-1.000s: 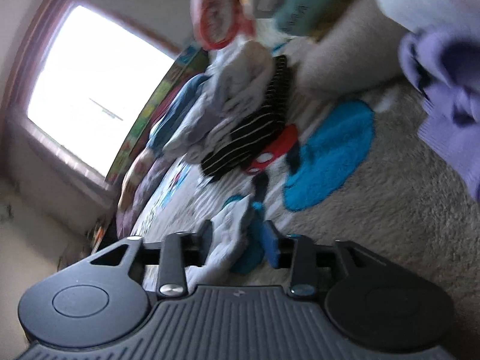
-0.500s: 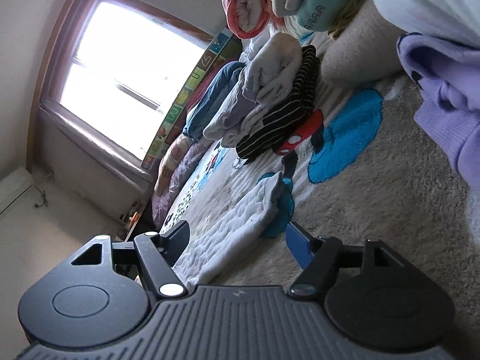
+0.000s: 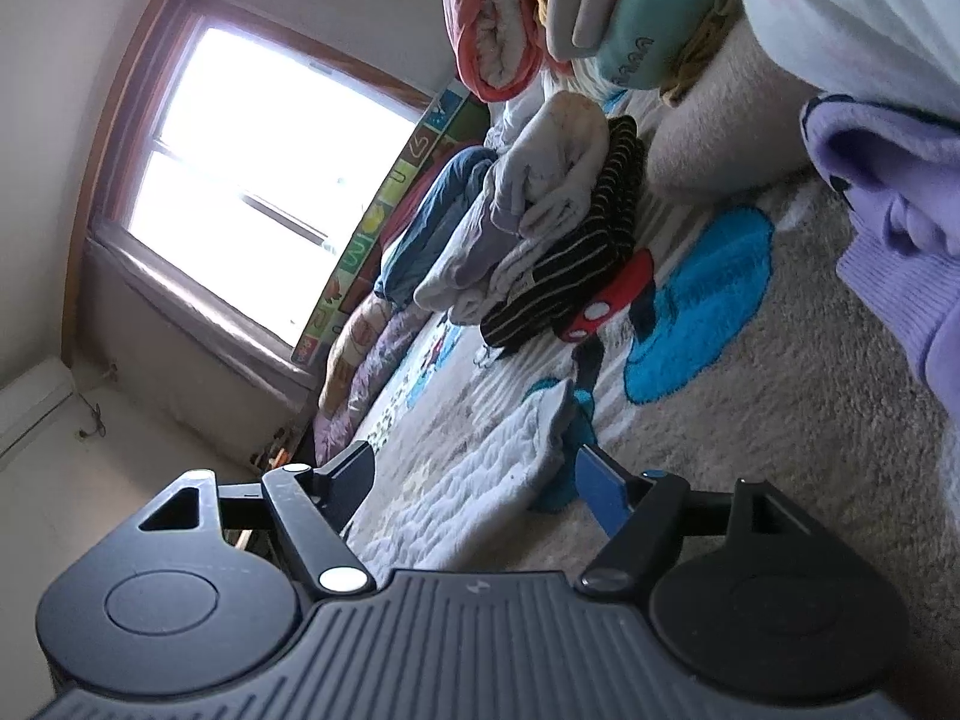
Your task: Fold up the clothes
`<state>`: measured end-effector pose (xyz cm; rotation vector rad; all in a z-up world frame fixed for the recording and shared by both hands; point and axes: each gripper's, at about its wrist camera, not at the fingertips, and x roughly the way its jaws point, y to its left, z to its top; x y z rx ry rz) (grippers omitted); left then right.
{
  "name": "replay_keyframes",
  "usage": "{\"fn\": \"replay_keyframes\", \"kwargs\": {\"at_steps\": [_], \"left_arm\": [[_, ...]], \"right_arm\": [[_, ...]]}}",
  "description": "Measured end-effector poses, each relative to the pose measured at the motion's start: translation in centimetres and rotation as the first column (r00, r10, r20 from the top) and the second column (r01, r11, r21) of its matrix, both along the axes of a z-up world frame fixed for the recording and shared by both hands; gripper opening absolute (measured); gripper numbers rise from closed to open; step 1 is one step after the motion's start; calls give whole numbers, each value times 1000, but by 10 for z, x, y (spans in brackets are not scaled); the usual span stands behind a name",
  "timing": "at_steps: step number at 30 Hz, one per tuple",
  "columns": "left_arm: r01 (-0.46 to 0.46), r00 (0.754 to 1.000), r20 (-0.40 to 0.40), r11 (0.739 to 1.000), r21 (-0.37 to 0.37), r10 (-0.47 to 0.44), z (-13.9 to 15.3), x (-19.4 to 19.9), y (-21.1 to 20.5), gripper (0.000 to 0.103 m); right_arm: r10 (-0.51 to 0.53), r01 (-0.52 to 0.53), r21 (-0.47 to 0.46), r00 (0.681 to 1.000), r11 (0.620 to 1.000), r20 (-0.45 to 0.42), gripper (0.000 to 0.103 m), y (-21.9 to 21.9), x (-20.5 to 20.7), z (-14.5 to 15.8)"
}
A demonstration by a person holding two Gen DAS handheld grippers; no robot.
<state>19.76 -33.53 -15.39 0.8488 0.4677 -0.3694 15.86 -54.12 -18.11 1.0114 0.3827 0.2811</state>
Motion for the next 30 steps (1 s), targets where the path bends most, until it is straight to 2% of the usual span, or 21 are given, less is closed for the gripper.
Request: {"fn": "replay_keyframes", "kwargs": {"at_steps": [5, 10, 14, 18, 22, 23, 24, 25, 27, 30], "left_arm": [[61, 994, 81, 990, 129, -72, -19, 11, -23, 65], [88, 985, 126, 975, 205, -116, -30, 21, -43, 49], [111, 974, 162, 957, 268, -158, -40, 30, -58, 41], [117, 966, 184, 943, 310, -181, -46, 40, -68, 34], [103, 962, 206, 936, 337, -180, -48, 50, -75, 34], [99, 962, 207, 935, 341, -178, -48, 52, -77, 33], [98, 964, 201, 936, 340, -174, -47, 54, -78, 26], [97, 967, 192, 937, 336, -169, -45, 56, -78, 9], [90, 969, 192, 947, 307, -154, -39, 56, -74, 9], [63, 981, 171, 982, 180, -94, -15, 58, -59, 8]], "right_arm": [[-23, 21, 62, 999, 998, 29, 80, -2, 0, -1], [-44, 37, 118, 997, 992, 62, 81, -4, -1, -1], [-41, 28, 152, 995, 988, 86, 83, -7, -1, 0], [-39, 20, 172, 994, 985, 106, 83, -10, -3, 2], [-46, 26, 175, 993, 984, 112, 83, -11, -4, 2], [-48, 27, 177, 992, 984, 115, 83, -11, -4, 2], [-51, 29, 181, 992, 983, 119, 83, -11, -4, 2], [-54, 30, 185, 991, 982, 124, 83, -11, -4, 2], [-61, 33, 197, 989, 980, 137, 83, -11, -5, 2], [-67, 26, 228, 983, 973, 170, 83, -12, -6, 3]]}}
